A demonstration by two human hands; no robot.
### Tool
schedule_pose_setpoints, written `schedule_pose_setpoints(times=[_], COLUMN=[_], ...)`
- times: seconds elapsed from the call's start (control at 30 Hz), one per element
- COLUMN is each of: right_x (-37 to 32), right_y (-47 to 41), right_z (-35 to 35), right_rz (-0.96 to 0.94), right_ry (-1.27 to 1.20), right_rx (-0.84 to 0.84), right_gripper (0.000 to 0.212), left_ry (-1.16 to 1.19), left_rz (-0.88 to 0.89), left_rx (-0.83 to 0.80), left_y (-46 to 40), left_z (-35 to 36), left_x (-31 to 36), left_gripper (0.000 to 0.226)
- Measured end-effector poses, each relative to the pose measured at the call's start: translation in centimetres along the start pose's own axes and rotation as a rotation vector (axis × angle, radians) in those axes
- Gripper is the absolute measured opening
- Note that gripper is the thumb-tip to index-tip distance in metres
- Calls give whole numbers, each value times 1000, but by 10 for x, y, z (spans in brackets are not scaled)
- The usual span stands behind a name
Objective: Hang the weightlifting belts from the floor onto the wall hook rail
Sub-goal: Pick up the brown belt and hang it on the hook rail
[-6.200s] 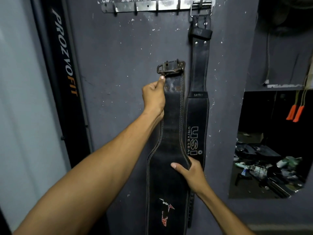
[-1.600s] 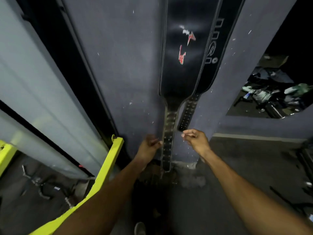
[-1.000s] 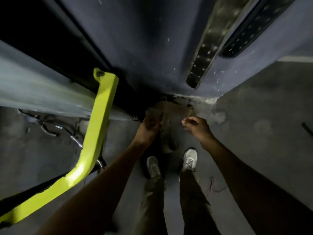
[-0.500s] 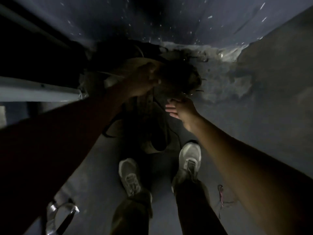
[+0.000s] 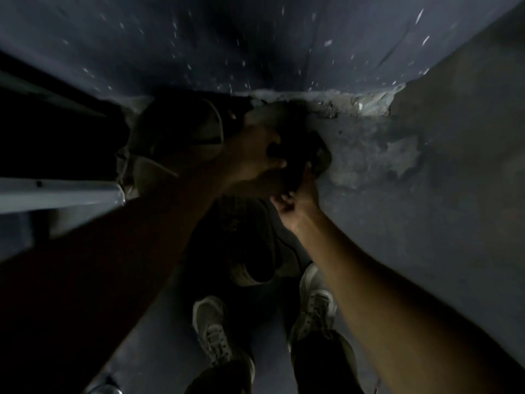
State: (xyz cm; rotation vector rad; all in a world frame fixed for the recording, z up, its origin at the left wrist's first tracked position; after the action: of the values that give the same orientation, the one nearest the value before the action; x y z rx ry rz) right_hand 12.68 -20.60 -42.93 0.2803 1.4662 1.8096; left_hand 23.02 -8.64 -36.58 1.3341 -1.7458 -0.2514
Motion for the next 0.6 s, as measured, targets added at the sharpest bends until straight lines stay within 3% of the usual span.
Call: schedule_pose_setpoints(times=[0.1, 0.23, 0.33, 0.4, 0.5, 0.6], right_x=[-16, -54, -95, -120, -159, -184], right_y=[54, 135, 205, 255, 338, 427], right_z=[13, 34, 55, 75, 108, 139], right_rz=[-55, 24, 28, -34, -163, -275], right_ry=[-173, -371, -183, -24, 145, 261], right_rx=[-27, -221, -255, -242, -126, -103], right_gripper=[56, 79, 89, 81, 58, 52], left_ry=[158, 521, 832, 828, 905, 949], left_rz=[11, 19, 58, -28, -61, -95], left_rx=[51, 113, 92, 82, 83, 117], left_y=[62, 154, 231, 280, 341, 400], left_z=[-18, -56, -90, -111, -142, -175], left_x=[43, 90, 123, 142, 166, 191], left_gripper=[26, 10, 24, 8, 20, 27])
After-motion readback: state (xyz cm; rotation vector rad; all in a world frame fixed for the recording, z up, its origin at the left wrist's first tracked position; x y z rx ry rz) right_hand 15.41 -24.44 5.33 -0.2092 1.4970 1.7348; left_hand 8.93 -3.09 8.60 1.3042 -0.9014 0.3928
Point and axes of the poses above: each hand's wrist, its own y-axis away from the middle knuckle, its own z-axis out of the palm, x = y × z, the point moved 3 cm from there along -y, towards the middle knuckle, and after that the axes turned 7 degrees about -x, right-handed, at the moved point
